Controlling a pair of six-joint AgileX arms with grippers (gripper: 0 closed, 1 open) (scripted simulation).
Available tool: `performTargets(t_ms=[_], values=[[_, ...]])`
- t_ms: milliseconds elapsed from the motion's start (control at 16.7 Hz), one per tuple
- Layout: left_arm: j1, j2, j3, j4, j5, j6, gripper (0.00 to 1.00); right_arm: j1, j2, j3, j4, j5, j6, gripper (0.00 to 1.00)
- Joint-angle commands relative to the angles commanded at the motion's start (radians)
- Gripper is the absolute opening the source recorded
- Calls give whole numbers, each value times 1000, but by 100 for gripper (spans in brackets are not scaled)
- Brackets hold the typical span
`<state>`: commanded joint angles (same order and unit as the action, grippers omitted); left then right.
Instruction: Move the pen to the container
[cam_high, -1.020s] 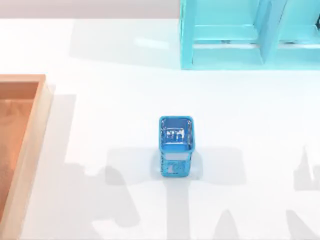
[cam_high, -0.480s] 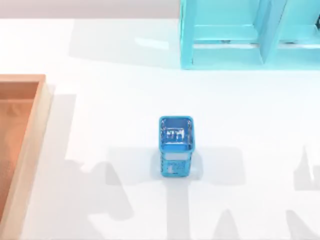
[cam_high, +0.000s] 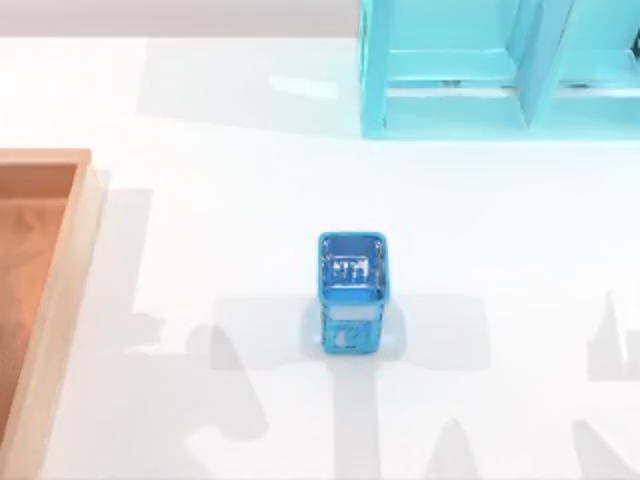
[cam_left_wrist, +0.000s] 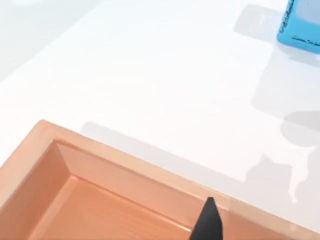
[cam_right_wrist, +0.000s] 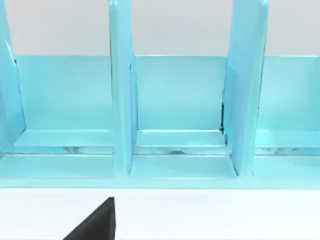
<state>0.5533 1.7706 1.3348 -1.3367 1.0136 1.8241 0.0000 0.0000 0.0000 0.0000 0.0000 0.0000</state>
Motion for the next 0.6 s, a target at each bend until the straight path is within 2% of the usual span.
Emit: performTargets(t_ms=[240,600], values=[[0,0,0,0,0,0,98,0,0,0,0,0,0,100],[0,0,0,0,0,0,100,0,0,0,0,0,0,100]])
